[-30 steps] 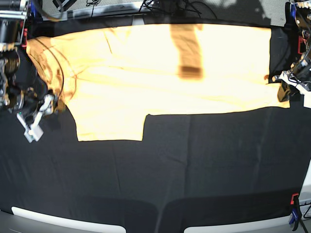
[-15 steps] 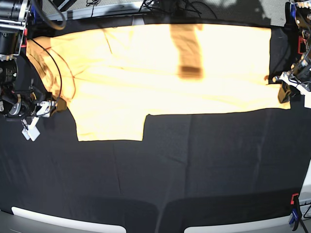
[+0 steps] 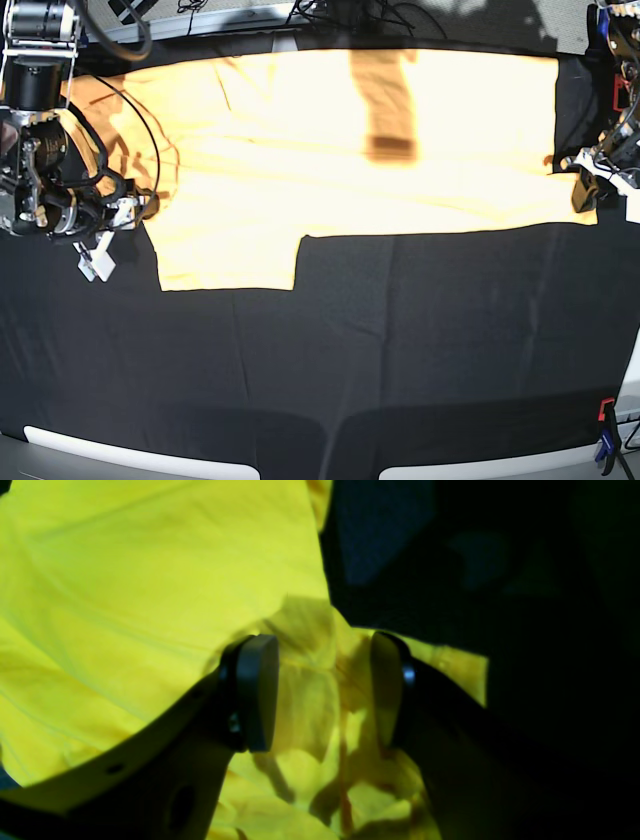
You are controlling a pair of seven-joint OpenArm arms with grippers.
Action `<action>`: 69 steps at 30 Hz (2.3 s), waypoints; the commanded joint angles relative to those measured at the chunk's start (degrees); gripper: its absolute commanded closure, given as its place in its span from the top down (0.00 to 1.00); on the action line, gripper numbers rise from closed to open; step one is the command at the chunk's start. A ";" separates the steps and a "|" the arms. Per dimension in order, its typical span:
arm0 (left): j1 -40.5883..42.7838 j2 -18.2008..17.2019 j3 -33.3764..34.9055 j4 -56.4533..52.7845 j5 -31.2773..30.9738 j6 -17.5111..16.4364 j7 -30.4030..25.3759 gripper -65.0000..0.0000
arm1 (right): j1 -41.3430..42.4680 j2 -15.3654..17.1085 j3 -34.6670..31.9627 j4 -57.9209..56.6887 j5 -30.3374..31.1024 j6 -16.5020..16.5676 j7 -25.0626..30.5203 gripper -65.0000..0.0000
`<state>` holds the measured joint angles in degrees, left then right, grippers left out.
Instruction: Layout the t-shirt on the table in an organized manner, then fold the t-shirt properly
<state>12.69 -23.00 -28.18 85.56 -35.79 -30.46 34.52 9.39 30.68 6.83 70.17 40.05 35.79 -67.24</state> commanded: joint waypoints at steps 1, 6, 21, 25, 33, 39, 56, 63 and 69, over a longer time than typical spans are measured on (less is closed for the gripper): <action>-0.46 -1.11 -0.39 1.11 -0.70 -0.42 -1.53 0.00 | 1.11 1.05 -0.39 0.83 0.68 0.22 0.39 0.42; -0.48 -1.11 -0.39 1.11 -0.70 -0.42 -1.55 0.00 | 1.49 1.09 -1.22 0.85 3.52 0.22 0.28 0.36; -0.48 -1.11 -0.39 1.11 -0.68 -0.44 -1.55 0.00 | 5.99 1.07 -1.22 0.85 7.96 0.44 -3.06 0.06; -0.46 -1.11 -0.39 1.11 -0.66 -0.42 -1.53 0.00 | 5.99 1.07 -1.22 0.85 7.96 0.44 -3.82 0.00; -0.46 -1.14 -0.39 1.11 -0.28 -0.42 -1.86 0.00 | 5.79 2.01 -1.16 1.46 8.20 4.21 -6.75 0.00; -0.33 -1.14 -0.39 1.11 -0.28 -0.42 -2.43 0.00 | 4.68 4.63 -1.16 5.70 8.41 4.21 -6.75 0.00; 0.07 -1.14 -0.39 1.38 -0.28 -3.72 3.76 0.00 | -21.77 9.66 21.55 29.83 15.72 1.95 -6.78 0.00; 3.21 -1.14 -0.39 5.62 -0.31 -3.85 2.43 0.00 | -26.69 9.49 27.91 30.53 17.66 3.45 -6.78 0.00; 3.34 -1.14 -0.39 6.80 -0.31 -3.85 1.44 0.00 | -26.49 8.22 24.04 30.42 21.03 3.45 -2.62 0.47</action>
<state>16.34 -23.03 -28.18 91.35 -35.31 -34.09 37.36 -17.47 37.76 30.28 99.85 60.25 38.85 -70.50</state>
